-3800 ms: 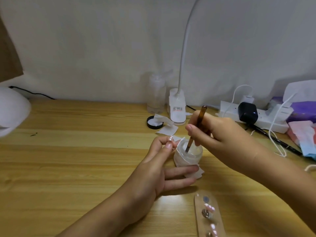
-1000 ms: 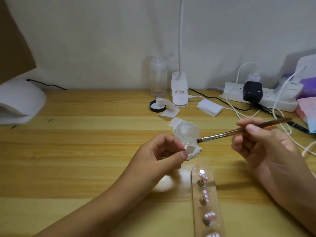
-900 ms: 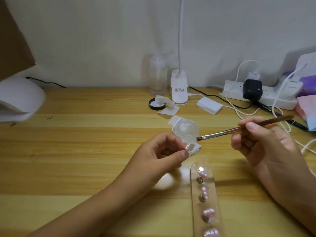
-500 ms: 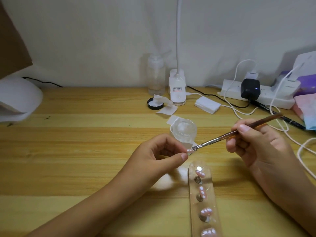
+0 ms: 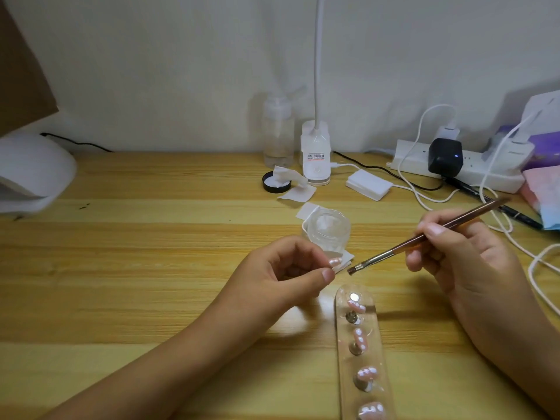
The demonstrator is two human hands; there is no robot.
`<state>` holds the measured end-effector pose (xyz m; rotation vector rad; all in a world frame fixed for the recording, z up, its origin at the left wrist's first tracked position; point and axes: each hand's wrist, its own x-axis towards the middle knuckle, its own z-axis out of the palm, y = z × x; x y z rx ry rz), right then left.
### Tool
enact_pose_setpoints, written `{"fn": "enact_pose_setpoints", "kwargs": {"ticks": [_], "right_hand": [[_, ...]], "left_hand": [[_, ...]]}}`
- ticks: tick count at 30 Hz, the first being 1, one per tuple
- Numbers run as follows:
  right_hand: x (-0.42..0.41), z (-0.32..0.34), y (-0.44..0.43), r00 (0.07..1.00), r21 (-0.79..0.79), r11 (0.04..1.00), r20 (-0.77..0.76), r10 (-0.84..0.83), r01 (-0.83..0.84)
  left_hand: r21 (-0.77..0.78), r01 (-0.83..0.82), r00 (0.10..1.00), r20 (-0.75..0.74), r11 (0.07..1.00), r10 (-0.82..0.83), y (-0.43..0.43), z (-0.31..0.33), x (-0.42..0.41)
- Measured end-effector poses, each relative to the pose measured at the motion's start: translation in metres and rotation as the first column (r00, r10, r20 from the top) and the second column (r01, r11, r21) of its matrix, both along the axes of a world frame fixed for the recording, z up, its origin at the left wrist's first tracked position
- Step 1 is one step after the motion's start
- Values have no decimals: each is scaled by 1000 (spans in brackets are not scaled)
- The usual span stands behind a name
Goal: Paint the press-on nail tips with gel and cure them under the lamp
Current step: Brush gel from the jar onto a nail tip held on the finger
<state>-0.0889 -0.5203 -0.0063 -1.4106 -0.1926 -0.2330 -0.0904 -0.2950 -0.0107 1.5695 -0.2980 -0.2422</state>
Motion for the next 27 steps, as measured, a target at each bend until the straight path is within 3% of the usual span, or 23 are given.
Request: {"fn": "enact_pose_setpoints", "kwargs": {"ticks": [6, 15, 21, 27], "right_hand": [[-2, 3, -1, 999, 79, 996, 22, 42, -44], [-5, 4, 4, 995, -1, 996, 45, 89, -89], [-6, 3, 6, 996, -52, 999, 85, 16, -11], [-2, 3, 3, 999, 50, 999, 53, 6, -9]], "left_hand": [[-18, -12, 999, -36, 1000, 12, 0, 2, 0], [-9, -18, 999, -41, 1000, 17, 0, 3, -1], [15, -8, 1000, -27, 1000, 9, -1, 2, -2], [-32, 1, 1000, -3, 999, -2, -2, 2, 0]]}}
